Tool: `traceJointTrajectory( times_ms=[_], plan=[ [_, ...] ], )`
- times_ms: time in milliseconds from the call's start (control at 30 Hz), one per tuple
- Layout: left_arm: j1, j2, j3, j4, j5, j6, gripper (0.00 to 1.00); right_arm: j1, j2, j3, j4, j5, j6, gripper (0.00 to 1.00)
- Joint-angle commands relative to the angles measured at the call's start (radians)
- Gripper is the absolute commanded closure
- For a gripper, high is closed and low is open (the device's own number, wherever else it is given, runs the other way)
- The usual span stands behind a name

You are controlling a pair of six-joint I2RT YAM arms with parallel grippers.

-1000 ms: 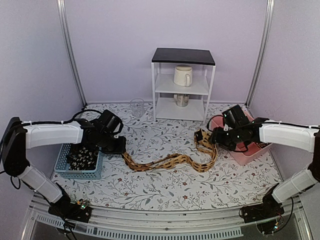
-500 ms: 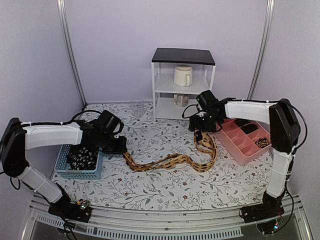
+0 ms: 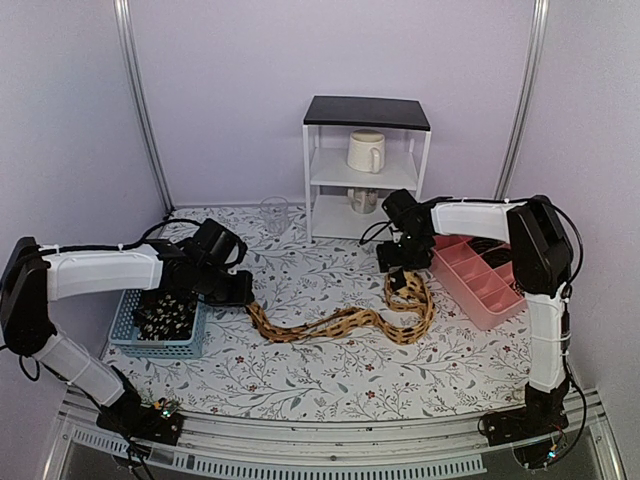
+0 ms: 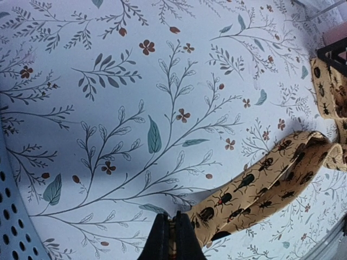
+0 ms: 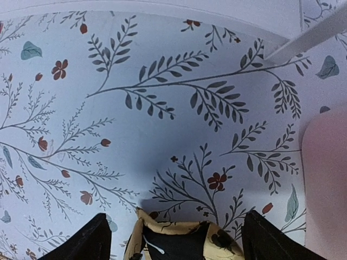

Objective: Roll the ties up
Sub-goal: Flatten out the tie at the center of the board.

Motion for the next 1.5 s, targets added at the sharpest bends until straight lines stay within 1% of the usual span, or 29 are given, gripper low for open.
traceJointTrajectory(
  times_ms=[0, 100, 233, 300, 367, 467, 533, 600, 667, 700, 767, 933, 967, 1100, 1133, 1333, 1467],
  plan=[
    [-0.003, -0.019, -0.005, 0.012, -0.005, 0.005, 1.0, -0.011, 0.027, 0.034, -0.014, -0.055, -0.089, 0.13],
    [-0.003, -0.016, -0.006, 0.012, -0.004, 0.004, 1.0, -0.011, 0.027, 0.032, -0.012, -0.129, -0.17, 0.13],
    [-0.003, -0.018, -0.008, 0.012, -0.005, 0.005, 1.0, -0.016, 0.043, 0.047, -0.031, -0.205, -0.274, 0.21],
    [-0.003, -0.018, -0.007, 0.012, -0.006, 0.005, 1.0, -0.022, 0.069, 0.073, -0.056, -0.228, -0.302, 0.22],
    [-0.003, -0.019, -0.008, 0.012, -0.007, 0.005, 1.0, -0.025, 0.096, 0.097, -0.078, -0.225, -0.321, 0.21],
    [-0.003, -0.019, -0.009, 0.011, -0.005, 0.005, 1.0, -0.025, 0.123, 0.118, -0.1, -0.225, -0.347, 0.18],
    [-0.003, -0.019, -0.011, 0.01, -0.007, 0.006, 1.0, -0.025, 0.134, 0.128, -0.112, -0.23, -0.398, 0.16],
    [-0.003, -0.019, -0.011, 0.009, -0.009, 0.006, 1.0, -0.024, 0.141, 0.137, -0.13, -0.239, -0.424, 0.15],
    [-0.003, -0.019, -0.01, 0.007, -0.01, 0.008, 1.0, -0.026, 0.146, 0.142, -0.151, -0.251, -0.457, 0.18],
    [-0.002, -0.02, -0.009, 0.007, -0.01, 0.008, 1.0, -0.029, 0.143, 0.144, -0.159, -0.256, -0.463, 0.2],
    [-0.003, -0.018, -0.007, 0.006, -0.013, 0.008, 1.0, -0.036, 0.133, 0.142, -0.169, -0.272, -0.469, 0.3],
    [-0.003, -0.021, -0.001, -0.006, -0.028, 0.008, 1.0, -0.049, 0.071, 0.129, -0.17, -0.257, -0.448, 0.65],
    [-0.003, -0.023, -0.001, -0.008, -0.031, 0.006, 1.0, -0.051, 0.053, 0.128, -0.168, -0.249, -0.433, 0.74],
    [-0.003, -0.024, 0.007, -0.017, -0.053, 0.007, 1.0, -0.055, -0.038, 0.103, -0.142, -0.22, -0.372, 0.96],
    [-0.003, -0.024, 0.013, -0.021, -0.057, 0.008, 1.0, -0.056, -0.063, 0.097, -0.136, -0.195, -0.34, 1.0],
    [0.002, -0.018, 0.066, -0.079, -0.124, 0.019, 1.0, -0.057, -0.214, 0.076, -0.16, -0.005, -0.154, 1.0],
    [0.013, -0.032, 0.084, -0.1, -0.155, 0.023, 1.0, -0.057, -0.376, -0.004, -0.199, 0.169, 0.004, 1.0]
  ],
)
